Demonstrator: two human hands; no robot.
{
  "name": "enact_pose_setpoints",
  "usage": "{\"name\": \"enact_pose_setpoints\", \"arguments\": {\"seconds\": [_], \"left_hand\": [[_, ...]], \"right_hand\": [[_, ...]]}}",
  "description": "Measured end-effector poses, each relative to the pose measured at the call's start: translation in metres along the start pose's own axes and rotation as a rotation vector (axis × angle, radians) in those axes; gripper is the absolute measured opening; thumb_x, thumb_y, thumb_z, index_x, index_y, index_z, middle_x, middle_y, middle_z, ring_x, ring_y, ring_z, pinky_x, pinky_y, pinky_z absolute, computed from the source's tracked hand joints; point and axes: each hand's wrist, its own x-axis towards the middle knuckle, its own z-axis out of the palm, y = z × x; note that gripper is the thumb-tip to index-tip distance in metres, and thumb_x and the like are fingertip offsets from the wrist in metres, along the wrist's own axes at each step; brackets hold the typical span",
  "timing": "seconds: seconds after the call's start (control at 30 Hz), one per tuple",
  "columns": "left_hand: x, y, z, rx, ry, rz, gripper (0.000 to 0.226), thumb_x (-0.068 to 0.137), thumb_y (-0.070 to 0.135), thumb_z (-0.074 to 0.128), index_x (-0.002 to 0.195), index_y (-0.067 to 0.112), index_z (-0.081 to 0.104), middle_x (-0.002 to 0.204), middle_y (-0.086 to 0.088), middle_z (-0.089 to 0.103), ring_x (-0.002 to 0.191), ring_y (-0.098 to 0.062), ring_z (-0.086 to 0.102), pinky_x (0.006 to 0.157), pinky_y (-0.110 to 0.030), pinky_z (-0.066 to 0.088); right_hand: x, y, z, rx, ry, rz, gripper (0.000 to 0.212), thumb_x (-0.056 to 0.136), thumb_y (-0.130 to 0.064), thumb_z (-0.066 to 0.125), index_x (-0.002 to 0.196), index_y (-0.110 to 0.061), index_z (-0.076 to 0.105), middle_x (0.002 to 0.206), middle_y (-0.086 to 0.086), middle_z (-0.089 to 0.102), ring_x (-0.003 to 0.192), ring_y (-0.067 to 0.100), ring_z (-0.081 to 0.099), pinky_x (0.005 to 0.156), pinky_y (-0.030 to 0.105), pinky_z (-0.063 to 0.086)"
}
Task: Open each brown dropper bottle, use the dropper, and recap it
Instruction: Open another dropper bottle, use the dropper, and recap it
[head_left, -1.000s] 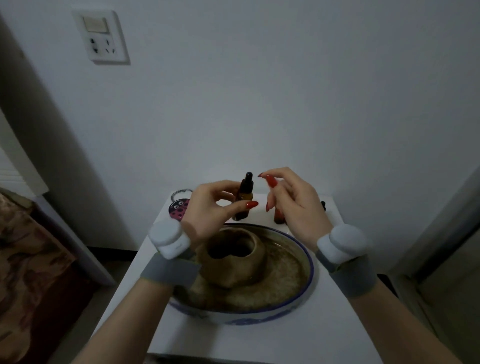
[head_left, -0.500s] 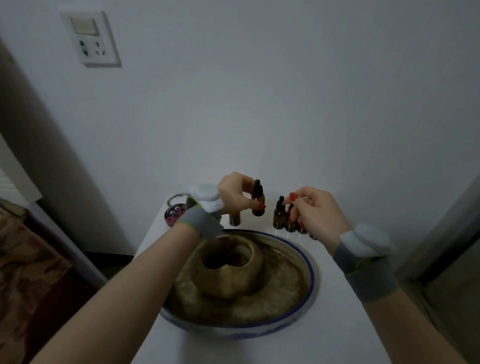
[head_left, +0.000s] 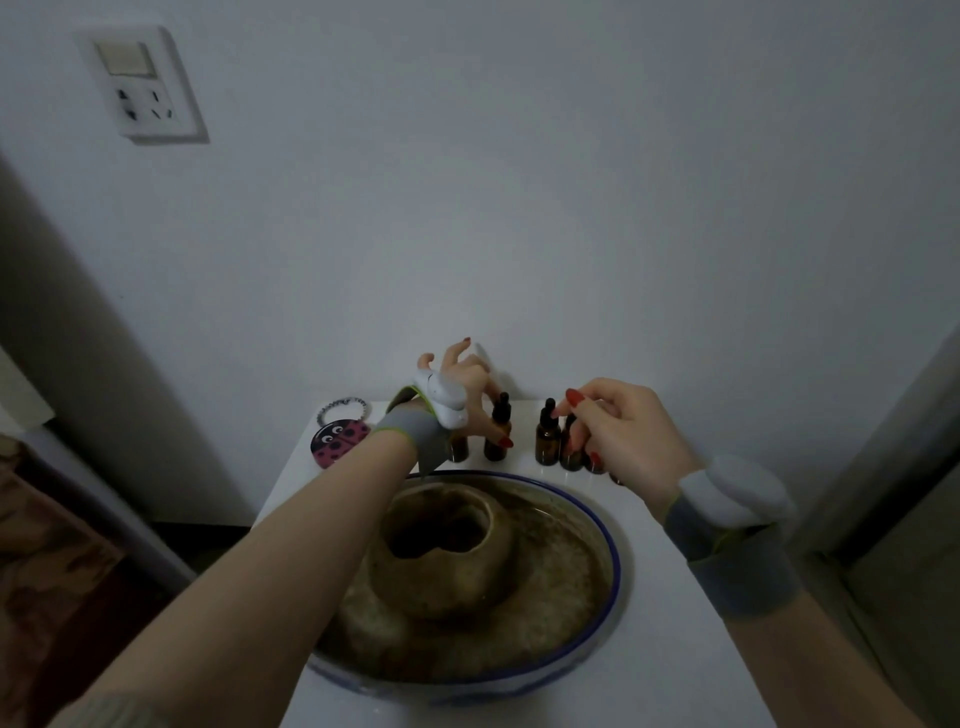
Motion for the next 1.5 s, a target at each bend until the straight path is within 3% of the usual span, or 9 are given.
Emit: {"name": "enact_pose_setpoints", "arguments": {"seconds": [0.3, 0.53, 0.7, 0.9, 1.03, 1.17, 1.3, 1.5], "left_hand": [[-0.008, -0.007, -0.002, -0.015, -0.072, -0.094, 0.063, 0.074, 0.07, 0.062, 0.127, 0.038, 0.056, 0.158, 0.007, 0.017, 0.148, -0.024, -0.013, 0.117, -0.055, 0.002], [-0.007, -0.012, 0.001, -0.141, -0.003, -0.042, 0.062, 0.067, 0.071, 0.068, 0.119, 0.037, 0.062, 0.152, 0.005, 0.03, 0.148, -0.021, -0.001, 0.117, -0.055, 0.009], [0.0, -0.017, 0.004, -0.256, 0.166, 0.083, 0.086, 0.063, 0.072, 0.07, 0.137, 0.036, 0.045, 0.152, 0.005, 0.033, 0.148, -0.02, 0.006, 0.116, -0.053, 0.01], [0.002, 0.008, 0.006, -0.532, 0.392, 0.295, 0.085, 0.065, 0.053, 0.08, 0.139, 0.032, 0.045, 0.148, 0.011, 0.041, 0.145, -0.012, 0.018, 0.115, -0.039, 0.015], [0.002, 0.027, 0.001, -0.686, 0.268, 0.338, 0.084, 0.067, 0.037, 0.085, 0.14, 0.022, 0.045, 0.141, 0.002, 0.05, 0.13, -0.016, 0.046, 0.108, -0.033, 0.039], [0.006, 0.037, 0.003, -0.668, 0.098, 0.263, 0.086, 0.066, 0.034, 0.086, 0.14, 0.019, 0.043, 0.135, -0.001, 0.055, 0.124, -0.018, 0.051, 0.105, -0.037, 0.043], [0.009, 0.044, 0.007, -0.55, -0.002, 0.194, 0.076, 0.07, 0.029, 0.084, 0.135, 0.017, 0.046, 0.128, -0.002, 0.057, 0.115, -0.022, 0.057, 0.099, -0.035, 0.048], [0.009, 0.046, 0.006, -0.507, -0.114, 0.161, 0.039, 0.076, 0.019, 0.078, 0.111, 0.008, 0.065, 0.112, -0.008, 0.069, 0.098, -0.026, 0.066, 0.089, -0.039, 0.055]], "right_hand": [[0.0, 0.001, -0.001, 0.014, -0.005, -0.017, 0.028, 0.1, -0.022, 0.046, 0.084, -0.012, 0.068, 0.054, 0.001, 0.06, 0.041, 0.0, 0.05, 0.047, 0.016, 0.039], [-0.003, -0.001, -0.001, 0.03, 0.003, -0.002, 0.028, 0.1, -0.018, 0.045, 0.086, -0.008, 0.067, 0.056, 0.005, 0.059, 0.037, -0.001, 0.048, 0.039, 0.012, 0.036], [-0.003, 0.0, -0.002, 0.051, 0.027, 0.003, 0.027, 0.1, -0.015, 0.045, 0.089, -0.006, 0.068, 0.058, 0.006, 0.059, 0.036, -0.001, 0.047, 0.037, 0.011, 0.035], [-0.002, -0.003, -0.004, 0.16, 0.049, 0.024, 0.024, 0.099, -0.018, 0.047, 0.095, -0.001, 0.066, 0.06, 0.007, 0.057, 0.036, 0.0, 0.046, 0.037, 0.012, 0.037], [-0.002, -0.005, -0.009, 0.235, 0.061, 0.041, 0.026, 0.099, -0.023, 0.048, 0.094, -0.004, 0.066, 0.058, 0.003, 0.057, 0.04, 0.005, 0.046, 0.039, 0.014, 0.039], [-0.002, -0.006, -0.011, 0.287, 0.064, 0.064, 0.029, 0.099, -0.028, 0.048, 0.092, -0.007, 0.066, 0.054, -0.001, 0.056, 0.042, 0.01, 0.045, 0.039, 0.019, 0.037], [0.0, -0.005, -0.012, 0.341, 0.062, 0.066, 0.032, 0.1, -0.028, 0.048, 0.09, -0.004, 0.067, 0.053, 0.0, 0.054, 0.041, 0.007, 0.04, 0.039, 0.015, 0.034], [0.002, -0.003, -0.014, 0.386, 0.045, 0.061, 0.033, 0.1, -0.029, 0.047, 0.085, -0.006, 0.067, 0.052, 0.002, 0.054, 0.039, 0.008, 0.038, 0.037, 0.015, 0.031]]}}
